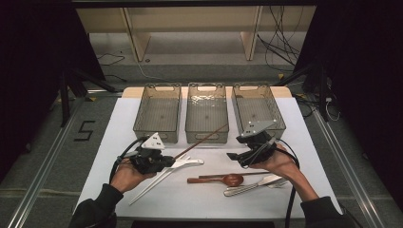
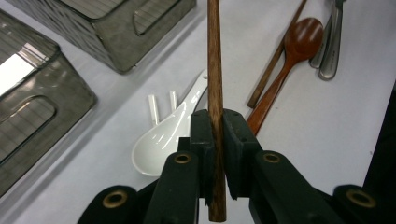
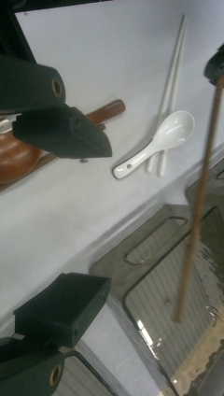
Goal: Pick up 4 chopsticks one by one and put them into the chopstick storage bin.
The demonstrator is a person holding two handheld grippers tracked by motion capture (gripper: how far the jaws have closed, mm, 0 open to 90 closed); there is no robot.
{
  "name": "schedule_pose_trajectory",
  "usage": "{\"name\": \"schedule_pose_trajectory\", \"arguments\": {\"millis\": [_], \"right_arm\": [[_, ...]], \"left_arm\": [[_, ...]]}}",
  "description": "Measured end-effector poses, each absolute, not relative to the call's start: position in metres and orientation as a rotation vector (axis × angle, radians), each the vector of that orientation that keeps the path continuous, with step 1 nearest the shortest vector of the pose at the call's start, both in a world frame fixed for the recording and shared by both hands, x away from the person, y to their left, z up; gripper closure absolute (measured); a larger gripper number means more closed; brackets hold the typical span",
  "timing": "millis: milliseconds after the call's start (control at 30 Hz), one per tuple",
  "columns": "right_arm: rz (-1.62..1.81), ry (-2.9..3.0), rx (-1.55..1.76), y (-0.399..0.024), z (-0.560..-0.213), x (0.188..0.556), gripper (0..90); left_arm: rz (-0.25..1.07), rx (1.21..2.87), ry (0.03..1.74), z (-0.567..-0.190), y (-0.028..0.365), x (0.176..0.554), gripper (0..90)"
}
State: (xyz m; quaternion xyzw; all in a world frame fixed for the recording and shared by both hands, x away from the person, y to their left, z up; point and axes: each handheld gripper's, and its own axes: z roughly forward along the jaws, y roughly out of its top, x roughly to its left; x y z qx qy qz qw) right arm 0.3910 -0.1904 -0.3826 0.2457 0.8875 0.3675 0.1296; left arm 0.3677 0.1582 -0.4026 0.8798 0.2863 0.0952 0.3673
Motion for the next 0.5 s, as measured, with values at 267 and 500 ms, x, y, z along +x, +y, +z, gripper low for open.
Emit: {"name": "schedule_pose_trajectory", "arguments": {"millis": [267,500], "right_arm": [[1.061,2.576,0.752,-0.200,-0.391,0.381,30.3],[1.105,2.533,0.848,-0.208,-0.395,0.374,29.8]], "left_arm": [[0.280,2.198,0.822,-0.397,0.170,0.372,82.9],[0.303,2.159,0.876,-0.393,0.179,0.380,82.9]]}}
